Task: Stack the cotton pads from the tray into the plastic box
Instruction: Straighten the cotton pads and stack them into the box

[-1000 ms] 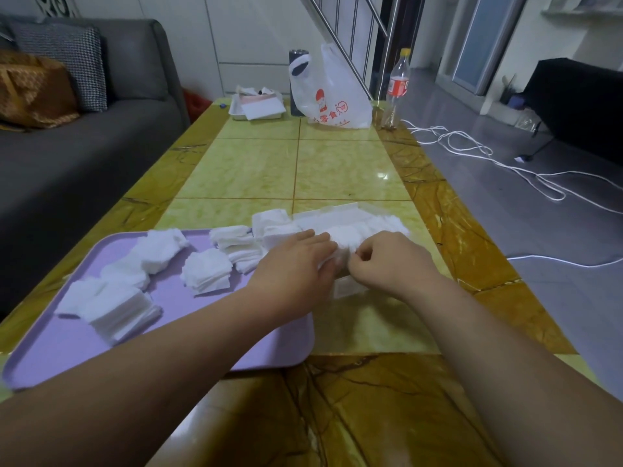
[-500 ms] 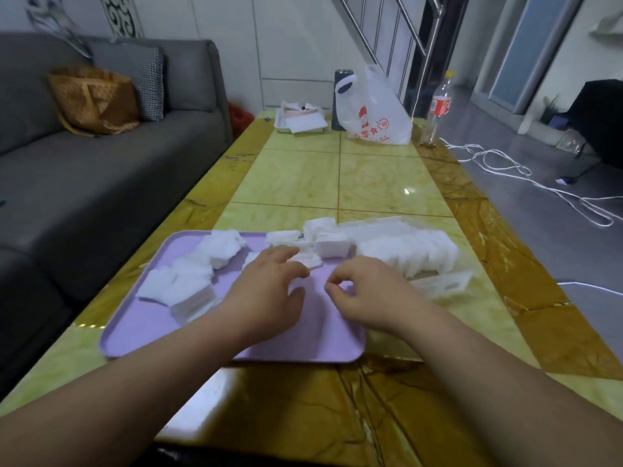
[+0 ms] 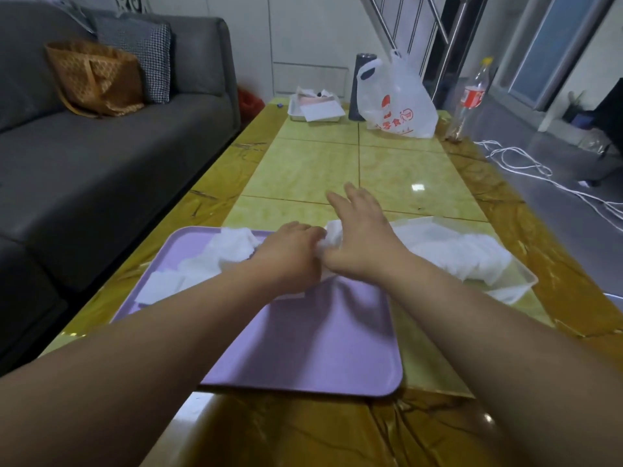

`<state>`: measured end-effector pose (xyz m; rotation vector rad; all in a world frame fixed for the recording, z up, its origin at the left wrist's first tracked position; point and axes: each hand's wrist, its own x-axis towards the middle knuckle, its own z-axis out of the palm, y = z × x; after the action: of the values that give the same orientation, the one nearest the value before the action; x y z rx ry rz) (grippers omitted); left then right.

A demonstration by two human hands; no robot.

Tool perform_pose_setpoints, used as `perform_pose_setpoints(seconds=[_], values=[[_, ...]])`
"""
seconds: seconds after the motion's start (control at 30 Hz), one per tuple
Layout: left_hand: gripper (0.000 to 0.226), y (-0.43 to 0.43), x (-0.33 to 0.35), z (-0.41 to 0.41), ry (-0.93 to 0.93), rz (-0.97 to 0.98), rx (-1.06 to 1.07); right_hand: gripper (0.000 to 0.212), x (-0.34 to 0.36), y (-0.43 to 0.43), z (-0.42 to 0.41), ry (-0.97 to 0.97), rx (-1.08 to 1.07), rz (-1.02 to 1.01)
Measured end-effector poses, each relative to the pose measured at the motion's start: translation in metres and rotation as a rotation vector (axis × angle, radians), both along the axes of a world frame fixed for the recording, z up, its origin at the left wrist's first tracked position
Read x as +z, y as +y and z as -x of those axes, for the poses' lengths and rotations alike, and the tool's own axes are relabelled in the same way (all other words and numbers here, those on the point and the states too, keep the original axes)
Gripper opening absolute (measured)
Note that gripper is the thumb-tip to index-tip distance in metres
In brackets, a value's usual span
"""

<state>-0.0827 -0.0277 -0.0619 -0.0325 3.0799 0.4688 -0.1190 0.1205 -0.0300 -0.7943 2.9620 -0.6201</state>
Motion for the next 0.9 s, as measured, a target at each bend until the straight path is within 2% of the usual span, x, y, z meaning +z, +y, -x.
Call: perform_pose_setpoints(seconds=[0.07, 0.13, 0.23, 0.47, 0.63, 0.8, 0.9], values=[[0.041, -0.001, -0.002, -0.004, -0.009, -0.029, -0.009, 0.098, 0.003, -0.014, 0.016, -0.047, 0.039, -0.135], [0.041, -0.004, -0.001, -0.014, -0.002, -0.057, -0.013, 0.093, -0.003, -0.016, 0.021, -0.141, 0.042, -0.211], [0.04, -0.01, -0.001, -0.027, -0.007, -0.059, -0.013, 0.075, -0.013, -0.006, 0.009, -0.194, 0.036, -0.154], [0.038, -0.003, 0.004, -0.056, -0.017, -0.12, -0.092, 0.072, -0.018, 0.027, -0.035, -0.195, 0.069, -0.057], [0.039, 0.004, 0.004, -0.067, -0.013, -0.148, -0.024, 0.065, -0.012, 0.047, -0.053, -0.185, 0.021, -0.002], [0.063, 0.013, 0.009, -0.065, 0.04, -0.097, -0.025, 0.064, -0.025, 0.052, -0.06, -0.177, -0.059, 0.061], [0.058, 0.02, 0.009, -0.06, 0.064, -0.13, -0.064, 0.063, -0.033, 0.056, -0.059, -0.15, -0.098, 0.09]])
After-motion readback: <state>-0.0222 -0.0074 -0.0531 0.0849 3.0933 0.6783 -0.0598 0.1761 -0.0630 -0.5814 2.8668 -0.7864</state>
